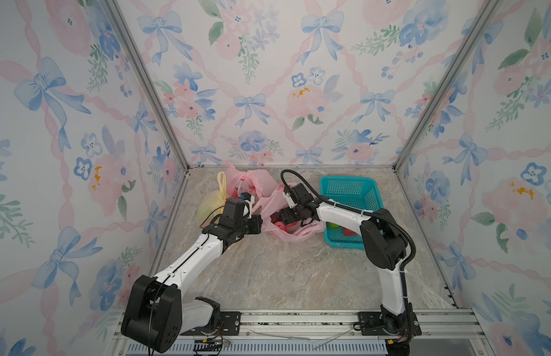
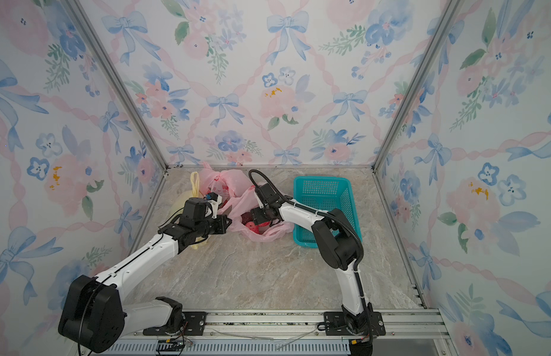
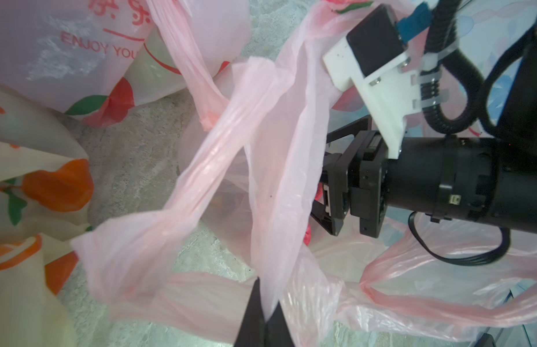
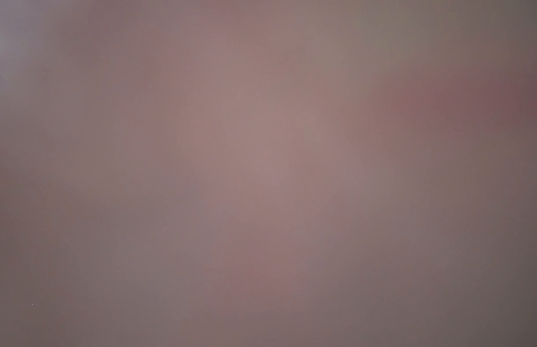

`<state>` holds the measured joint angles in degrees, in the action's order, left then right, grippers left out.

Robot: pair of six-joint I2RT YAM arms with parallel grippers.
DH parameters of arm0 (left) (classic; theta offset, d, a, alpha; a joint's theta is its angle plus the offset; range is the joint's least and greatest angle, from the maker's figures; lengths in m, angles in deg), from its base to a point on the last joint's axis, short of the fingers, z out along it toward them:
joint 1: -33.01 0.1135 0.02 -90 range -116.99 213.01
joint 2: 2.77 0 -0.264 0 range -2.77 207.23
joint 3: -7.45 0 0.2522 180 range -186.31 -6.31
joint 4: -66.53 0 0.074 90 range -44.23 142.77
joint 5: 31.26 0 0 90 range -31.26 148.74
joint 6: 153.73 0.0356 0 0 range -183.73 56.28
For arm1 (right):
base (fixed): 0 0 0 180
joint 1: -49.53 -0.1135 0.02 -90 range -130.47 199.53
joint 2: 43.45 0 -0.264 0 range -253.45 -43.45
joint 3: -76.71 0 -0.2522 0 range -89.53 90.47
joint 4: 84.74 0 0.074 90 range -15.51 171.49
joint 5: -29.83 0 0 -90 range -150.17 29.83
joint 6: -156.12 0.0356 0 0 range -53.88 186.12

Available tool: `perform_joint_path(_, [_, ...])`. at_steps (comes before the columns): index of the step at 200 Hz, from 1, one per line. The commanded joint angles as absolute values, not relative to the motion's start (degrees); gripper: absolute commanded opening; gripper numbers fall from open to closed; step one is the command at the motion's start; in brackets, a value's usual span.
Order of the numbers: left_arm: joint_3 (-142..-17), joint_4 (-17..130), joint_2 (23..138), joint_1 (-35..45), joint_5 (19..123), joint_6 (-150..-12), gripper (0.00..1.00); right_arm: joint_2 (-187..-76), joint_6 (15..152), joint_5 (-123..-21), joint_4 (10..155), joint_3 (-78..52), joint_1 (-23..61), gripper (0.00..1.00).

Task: Untie the knot of a plastic bag & take out the apple
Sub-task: Pick up the apple from the plastic bag.

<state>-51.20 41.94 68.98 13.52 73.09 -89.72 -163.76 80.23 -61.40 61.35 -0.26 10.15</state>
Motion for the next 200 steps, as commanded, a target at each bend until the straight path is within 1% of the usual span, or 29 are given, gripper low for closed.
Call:
perform_joint_path(1, [-50.19, 42.47, 69.39, 14.0, 73.46, -88.78, 0.0, -165.14, 81.06, -61.99, 58.91, 1.48, 10.63, 0.64])
perform_joint_path(13, [-50.02, 42.64, 69.41, 14.15, 73.33, -88.86, 0.0, -164.49, 81.31, -62.83, 58.86, 1.35, 11.06, 0.5])
perform_joint_path(21, [-49.91, 42.72, 69.31, 14.28, 73.25, -88.86, 0.0, -163.41, 81.3, -63.14, 59.42, 0.73, 11.29, 0.43])
perform_joint_path(26, [-49.78, 42.77, 69.33, 14.4, 73.24, -88.86, 0.0, -162.55, 81.23, -63.31, 60.07, 0.12, 11.39, 0.38])
perform_joint_path(32, [-49.73, 42.83, 69.37, 14.46, 73.17, -88.86, 0.0, -161.02, 81.15, -63.41, 60.91, -0.59, 11.44, 0.35])
perform_joint_path(53, [-49.48, 42.95, 69.42, 14.55, 72.88, -88.81, 0.0, -155.43, 80.8, -65.97, 64.7, -3.56, 11.88, 0.32])
perform_joint_path(90, [-49.16, 43.36, 70.19, 14.6, 72.19, -88.69, 0.0, -147.27, 82.23, -74.74, 69.96, -7.32, 14.19, 0.3])
perform_joint_path(115, [-49.12, 43.7, 70.75, 14.59, 72.19, -88.69, 0.0, -143.6, 84.15, -81.03, 72.58, -9.4, 15.77, 0.29])
perform_joint_path(134, [-49.2, 43.89, 71.04, 14.6, 72.01, -88.6, 0.0, -141.54, 86.09, -88.77, 74.42, -10.57, 17.04, 0.3])
perform_joint_path(147, [-49.37, 44.1, 71.22, 14.55, 71.93, -88.47, 0.0, -140.24, 88.86, -96.23, 77.72, -11.7, 18.24, 0.29])
perform_joint_path(158, [-49.55, 44.2, 71.53, 14.56, 72.09, -88.42, 0.0, -139.13, 92.65, -102.04, 83.34, -13.34, 19.25, 0.3])
perform_joint_path(169, [-49.72, 44.17, 71.68, 14.53, 72.19, -88.36, 0.0, -138.59, 97.07, -105.15, 88.72, -14.98, 20.39, 0.29])
perform_joint_path(174, [-49.73, 44.18, 71.82, 14.51, 72.28, -88.34, 0.0, -136.62, 98.63, -107.26, 91.22, -15.87, 21.01, 0.29])
perform_joint_path(190, [-49.65, 44.19, 71.73, 14.47, 72.29, -88.33, 0.0, -133.67, 104.08, -107.94, 97.13, -18.56, 23.76, 0.29])
perform_joint_path(200, [-49.47, 44.19, 71.51, 14.58, 72.19, -88.42, 0.0, -131.71, 104.98, -107.32, 97.91, -19.74, 26.01, 0.29])
